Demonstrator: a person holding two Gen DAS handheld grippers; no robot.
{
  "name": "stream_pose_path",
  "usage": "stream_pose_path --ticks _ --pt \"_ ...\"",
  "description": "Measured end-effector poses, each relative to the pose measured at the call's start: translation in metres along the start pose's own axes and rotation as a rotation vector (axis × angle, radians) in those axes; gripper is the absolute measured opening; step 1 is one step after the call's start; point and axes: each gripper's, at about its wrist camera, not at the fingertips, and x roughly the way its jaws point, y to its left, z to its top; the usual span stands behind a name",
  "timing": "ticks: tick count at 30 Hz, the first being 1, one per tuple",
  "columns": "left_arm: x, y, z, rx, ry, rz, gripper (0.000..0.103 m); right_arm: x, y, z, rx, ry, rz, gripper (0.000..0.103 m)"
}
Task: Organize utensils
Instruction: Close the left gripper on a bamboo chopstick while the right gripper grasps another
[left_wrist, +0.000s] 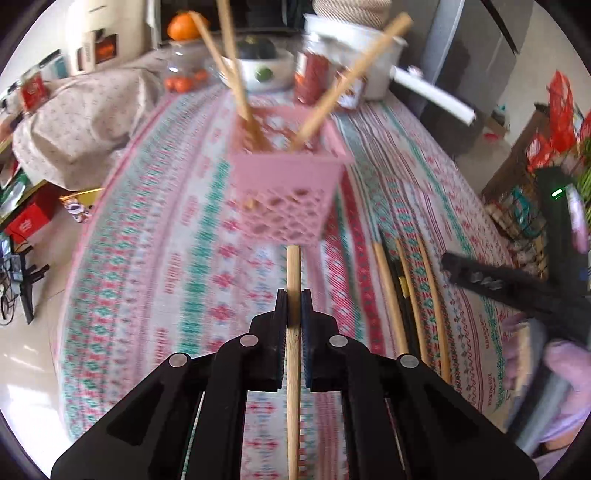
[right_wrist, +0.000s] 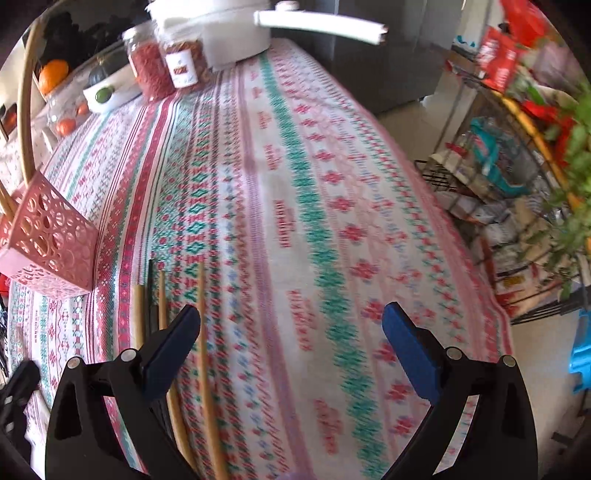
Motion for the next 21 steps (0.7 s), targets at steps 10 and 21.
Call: stream_pose_path --ticks 10,21 --pt "-0.014 0.028 0.007 -0.071 -0.015 -0.045 0.007 0.014 0.029 -0.003 -0.046 -0.006 -0.004 0.043" --pt "0.001 0.038 0.008 -0.112 0.048 -0.062 0.008 -0.002 0.007 -0.01 0.038 -0.029 0.109 0.006"
